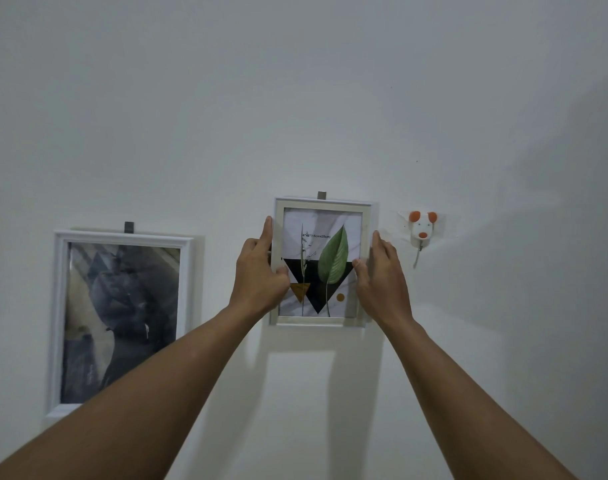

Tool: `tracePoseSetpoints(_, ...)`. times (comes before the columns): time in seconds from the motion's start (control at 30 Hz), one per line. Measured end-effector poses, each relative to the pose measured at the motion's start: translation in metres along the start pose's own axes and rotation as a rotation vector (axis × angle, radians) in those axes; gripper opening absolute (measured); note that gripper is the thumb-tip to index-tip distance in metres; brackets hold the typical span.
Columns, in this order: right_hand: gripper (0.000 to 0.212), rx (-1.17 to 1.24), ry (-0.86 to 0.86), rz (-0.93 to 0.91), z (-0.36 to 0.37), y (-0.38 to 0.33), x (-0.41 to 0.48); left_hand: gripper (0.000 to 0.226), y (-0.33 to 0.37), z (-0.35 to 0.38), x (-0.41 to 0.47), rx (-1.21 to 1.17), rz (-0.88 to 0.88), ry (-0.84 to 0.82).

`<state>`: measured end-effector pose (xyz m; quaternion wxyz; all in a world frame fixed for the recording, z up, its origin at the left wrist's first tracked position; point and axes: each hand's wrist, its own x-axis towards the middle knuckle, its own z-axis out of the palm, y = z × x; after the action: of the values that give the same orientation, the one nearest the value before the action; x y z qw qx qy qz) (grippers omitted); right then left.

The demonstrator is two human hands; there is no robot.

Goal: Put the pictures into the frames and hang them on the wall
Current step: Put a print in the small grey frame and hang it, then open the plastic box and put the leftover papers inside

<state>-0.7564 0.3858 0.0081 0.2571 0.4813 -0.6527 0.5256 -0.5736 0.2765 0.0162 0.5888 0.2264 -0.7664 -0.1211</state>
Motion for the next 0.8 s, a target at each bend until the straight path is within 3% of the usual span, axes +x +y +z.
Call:
tracePoseSetpoints(0.33,0.069,-0.038,-0.11,0.061,-0.022,-0.01,-0.013,0.084,0.004,-0.012,-0.013,-0.004,-0.056,0.034)
tracePoseSetpoints(0.53,0.066,-0.219,-0.242,0.162,-0.058,-0.02,-0.047,0.053,0.018,-0.034,-0.065,-0.019,-0.087,0.152)
tracePoseSetpoints(0.67,0.062,-0.365,-0.398,0.24,-0.074,-0.029,-0.085,0.038,0.021,-0.05,-0.12,-0.015,-0.039,0.011)
tracePoseSetpoints(0.8,0.062,-0.415,-0.532,0.308,-0.077,-0.04,-0.139,0.039,0.011,-0.063,-0.17,0.018,-0.129,-0.226)
